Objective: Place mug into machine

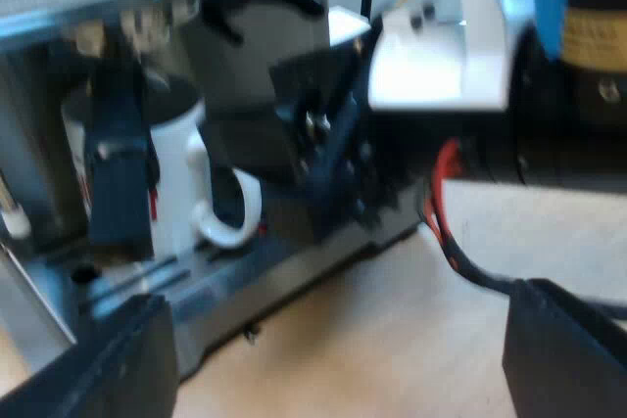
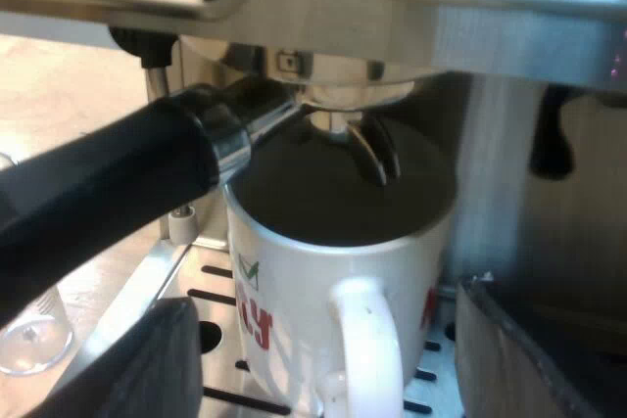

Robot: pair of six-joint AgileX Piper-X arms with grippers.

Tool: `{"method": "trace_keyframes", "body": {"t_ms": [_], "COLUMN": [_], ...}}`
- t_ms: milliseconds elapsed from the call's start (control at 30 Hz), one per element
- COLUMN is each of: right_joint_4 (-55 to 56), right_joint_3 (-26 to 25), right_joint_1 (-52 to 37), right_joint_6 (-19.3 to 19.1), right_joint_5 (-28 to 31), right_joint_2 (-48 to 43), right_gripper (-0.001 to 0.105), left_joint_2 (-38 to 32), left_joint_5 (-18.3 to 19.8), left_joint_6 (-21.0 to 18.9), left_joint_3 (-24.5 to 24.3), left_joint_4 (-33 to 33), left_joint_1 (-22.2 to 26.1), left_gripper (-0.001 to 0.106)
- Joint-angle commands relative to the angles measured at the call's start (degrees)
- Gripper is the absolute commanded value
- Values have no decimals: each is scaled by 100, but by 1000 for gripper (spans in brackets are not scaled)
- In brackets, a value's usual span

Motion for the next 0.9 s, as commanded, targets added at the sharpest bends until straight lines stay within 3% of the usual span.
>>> {"method": "trace_keyframes", "body": {"t_ms": [33,300,667,733,900], "right_joint_4": [241,587,600,612,571], "right_joint_3": [-54,39,37,37,7], "right_joint_1": [104,283,283,283,271], "right_joint_6": [-42,-42,-91,-91,-122], "right_joint_5": [245,338,-447,-447,-640], "right_joint_2": [-246,-974,-1560,-1539,-1432], "right_gripper": [58,58,56,49,6], "left_joint_2": [-17,-93,-363,-363,-228], "left_joint_5": [64,64,52,18,-170], "left_joint_6": [-59,-59,-59,-59,-421], "left_joint_3": [-170,-701,-941,-941,-941], "left_joint_4": [0,224,419,376,171], "left_joint_1": [-23,-23,-23,-23,-23], "left_gripper": [70,70,70,70,70]}}
